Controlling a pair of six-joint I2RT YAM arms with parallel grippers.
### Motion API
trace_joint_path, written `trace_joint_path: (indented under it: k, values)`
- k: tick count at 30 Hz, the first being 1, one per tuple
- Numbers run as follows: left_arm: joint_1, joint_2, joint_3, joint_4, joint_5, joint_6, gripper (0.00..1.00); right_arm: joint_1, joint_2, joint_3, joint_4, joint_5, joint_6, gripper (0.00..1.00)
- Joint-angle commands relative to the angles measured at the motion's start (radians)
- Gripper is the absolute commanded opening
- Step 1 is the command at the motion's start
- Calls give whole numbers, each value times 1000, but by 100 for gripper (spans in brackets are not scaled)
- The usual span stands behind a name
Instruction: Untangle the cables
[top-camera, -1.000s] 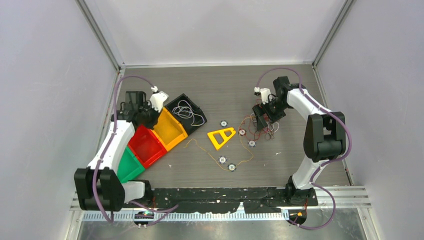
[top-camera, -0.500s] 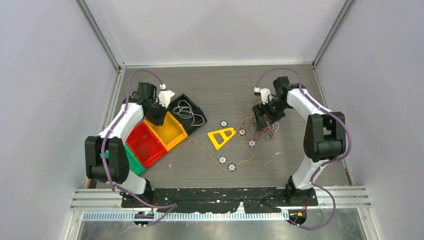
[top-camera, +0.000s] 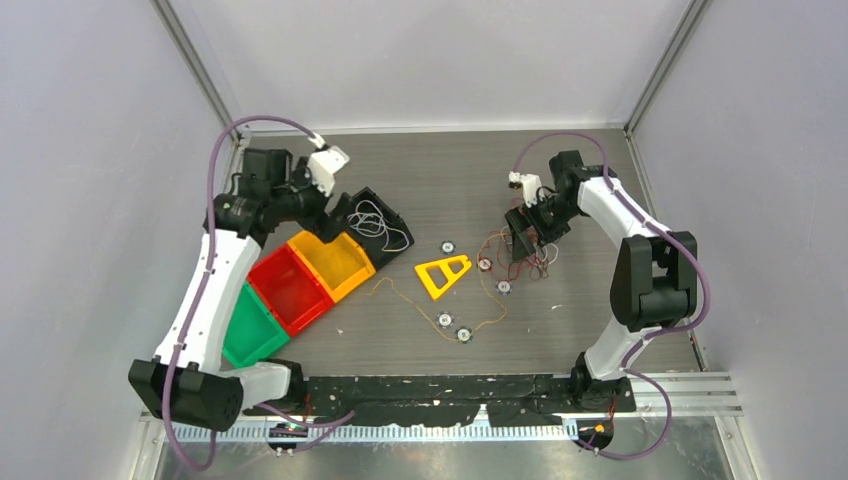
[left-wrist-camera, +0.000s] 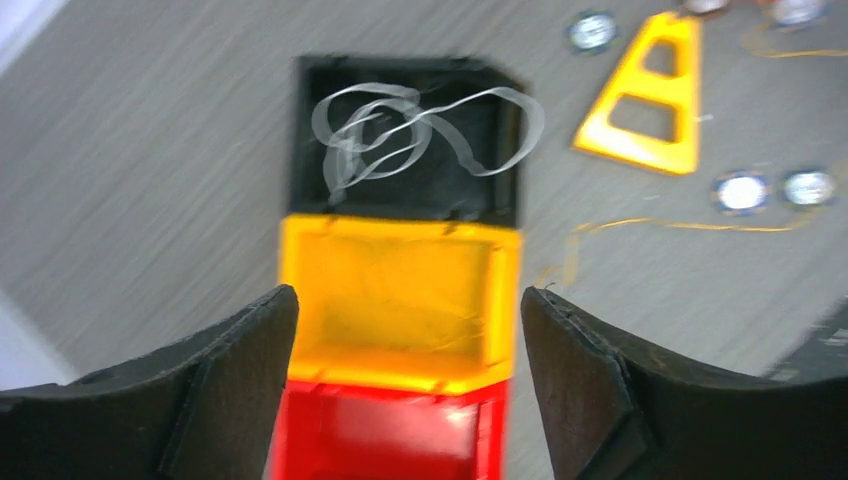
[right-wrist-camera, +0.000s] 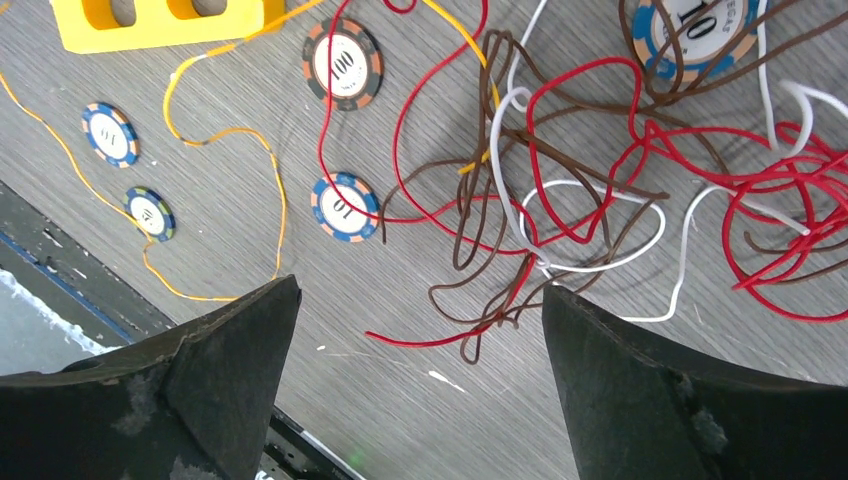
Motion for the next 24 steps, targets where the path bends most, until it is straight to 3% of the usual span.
trace_joint_path:
  k: [1, 7, 12, 15, 19, 24]
  values:
    - [-140, 20, -47, 67, 230, -133, 78, -3, -48, 45, -4, -58, 8, 99]
    - [-425, 113, -241, 576, 245, -562, 65, -3, -26, 42, 47, -97, 76, 96]
    - [-530, 335, -218, 884, 238, -805, 70, -2, -5, 51, 100, -70, 130, 95]
    - [-560, 467, -153, 964, 233, -885, 74, -3, 15, 64, 146, 0, 153, 94]
    - [-579, 625, -59, 954, 213, -936, 75, -3, 56, 95, 174, 65, 178, 94]
    - [-597, 714, -17, 939, 201, -922, 75, -3, 117, 115, 175, 70, 184, 94]
